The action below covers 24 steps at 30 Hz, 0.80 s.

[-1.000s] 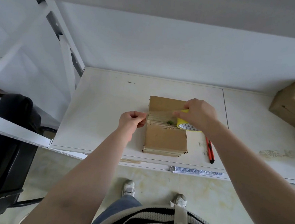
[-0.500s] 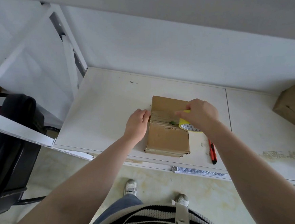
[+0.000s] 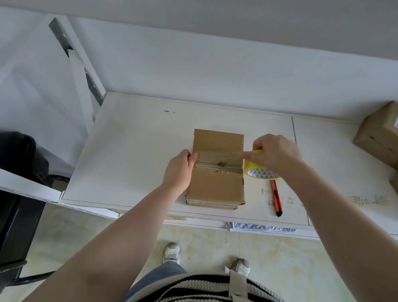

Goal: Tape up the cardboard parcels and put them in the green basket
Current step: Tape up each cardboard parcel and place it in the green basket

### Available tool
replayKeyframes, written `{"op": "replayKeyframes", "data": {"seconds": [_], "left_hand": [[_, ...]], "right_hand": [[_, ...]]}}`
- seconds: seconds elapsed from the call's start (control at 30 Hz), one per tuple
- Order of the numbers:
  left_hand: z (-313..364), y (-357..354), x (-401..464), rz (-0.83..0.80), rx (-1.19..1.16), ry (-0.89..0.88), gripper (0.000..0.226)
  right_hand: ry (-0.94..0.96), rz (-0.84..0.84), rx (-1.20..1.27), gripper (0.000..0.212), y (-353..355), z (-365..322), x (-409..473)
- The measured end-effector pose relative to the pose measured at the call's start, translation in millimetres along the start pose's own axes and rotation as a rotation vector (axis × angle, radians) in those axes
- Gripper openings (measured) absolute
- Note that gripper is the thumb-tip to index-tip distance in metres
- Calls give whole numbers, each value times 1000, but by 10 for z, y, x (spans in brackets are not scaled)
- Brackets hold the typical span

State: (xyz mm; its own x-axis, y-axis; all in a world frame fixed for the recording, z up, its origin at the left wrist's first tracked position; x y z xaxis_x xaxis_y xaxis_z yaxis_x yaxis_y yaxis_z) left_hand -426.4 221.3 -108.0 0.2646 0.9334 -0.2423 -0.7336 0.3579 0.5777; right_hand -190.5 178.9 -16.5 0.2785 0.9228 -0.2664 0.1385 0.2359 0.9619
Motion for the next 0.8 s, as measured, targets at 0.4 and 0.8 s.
{"op": "replayKeyframes", "data": {"seconds": [0.4, 0.8], "left_hand": [[47, 69, -14, -39, 3, -55, 43], [65, 78, -72, -33, -48, -26, 47]], "right_hand": [[-91, -118, 208, 47, -546, 173, 121], [-98, -113, 222, 49, -618, 157, 122]]}}
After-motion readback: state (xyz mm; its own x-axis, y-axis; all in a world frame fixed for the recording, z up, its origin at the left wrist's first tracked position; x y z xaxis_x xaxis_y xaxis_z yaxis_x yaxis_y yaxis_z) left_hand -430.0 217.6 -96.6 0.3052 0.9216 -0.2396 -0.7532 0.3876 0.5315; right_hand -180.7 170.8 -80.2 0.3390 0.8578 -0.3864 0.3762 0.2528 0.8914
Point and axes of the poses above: each hand's wrist, its own x-axis towards the middle knuckle, its own y-axis out of the back of the hand, z = x × y, the point moved 1 cm from there along x, towards the middle knuckle, and after that the axes turned 6 degrees about -x, right-handed, at the moved point
